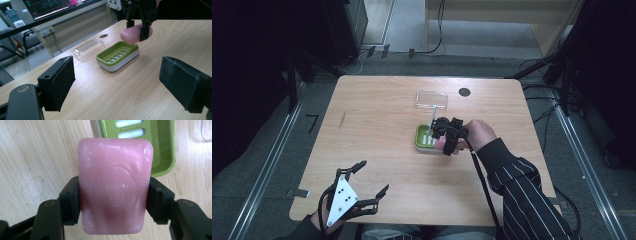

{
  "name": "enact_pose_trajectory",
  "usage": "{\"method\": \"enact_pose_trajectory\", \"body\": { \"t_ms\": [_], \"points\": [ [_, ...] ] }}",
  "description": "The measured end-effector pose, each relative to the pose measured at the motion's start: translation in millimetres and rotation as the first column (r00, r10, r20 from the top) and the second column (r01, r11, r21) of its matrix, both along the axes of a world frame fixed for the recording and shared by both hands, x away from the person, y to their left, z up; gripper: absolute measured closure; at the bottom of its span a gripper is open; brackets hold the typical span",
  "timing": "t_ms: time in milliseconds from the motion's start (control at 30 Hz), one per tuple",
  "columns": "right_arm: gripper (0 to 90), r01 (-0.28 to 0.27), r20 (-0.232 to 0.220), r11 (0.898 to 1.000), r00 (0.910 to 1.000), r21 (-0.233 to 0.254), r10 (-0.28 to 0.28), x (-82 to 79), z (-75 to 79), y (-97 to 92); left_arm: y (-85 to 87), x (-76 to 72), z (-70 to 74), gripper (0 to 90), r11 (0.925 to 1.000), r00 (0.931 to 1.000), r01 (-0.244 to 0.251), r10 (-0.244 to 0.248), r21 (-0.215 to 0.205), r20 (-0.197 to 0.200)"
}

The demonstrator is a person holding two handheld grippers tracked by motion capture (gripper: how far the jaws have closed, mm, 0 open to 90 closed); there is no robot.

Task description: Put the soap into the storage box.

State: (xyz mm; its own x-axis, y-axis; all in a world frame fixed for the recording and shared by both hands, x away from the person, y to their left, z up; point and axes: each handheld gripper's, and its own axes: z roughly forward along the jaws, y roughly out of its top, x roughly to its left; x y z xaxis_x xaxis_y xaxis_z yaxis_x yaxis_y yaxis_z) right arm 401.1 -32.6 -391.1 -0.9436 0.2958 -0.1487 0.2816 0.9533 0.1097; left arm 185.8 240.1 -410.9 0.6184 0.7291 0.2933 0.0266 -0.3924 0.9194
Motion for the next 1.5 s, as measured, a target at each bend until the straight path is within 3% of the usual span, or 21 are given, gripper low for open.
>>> {"method": "enact_pose_trajectory", "body": {
  "t_ms": [467,1500],
  "points": [
    [38.7,-0.027,0.014,1.0,0.9996,0.004,0.027,13.8,0.6,11.9,0.1,0.0,0.0,13.7,1.0,1.0,0.0,0.0,0.0,0.0],
    [38.7,-0.097,0.045,0.995,0.9944,0.014,0.096,27.5,-3.4,30.7,0.2,-0.2,0.0,13.7,1.0,1.0,-0.004,0.004,0.0,0.0]
  ]
}}
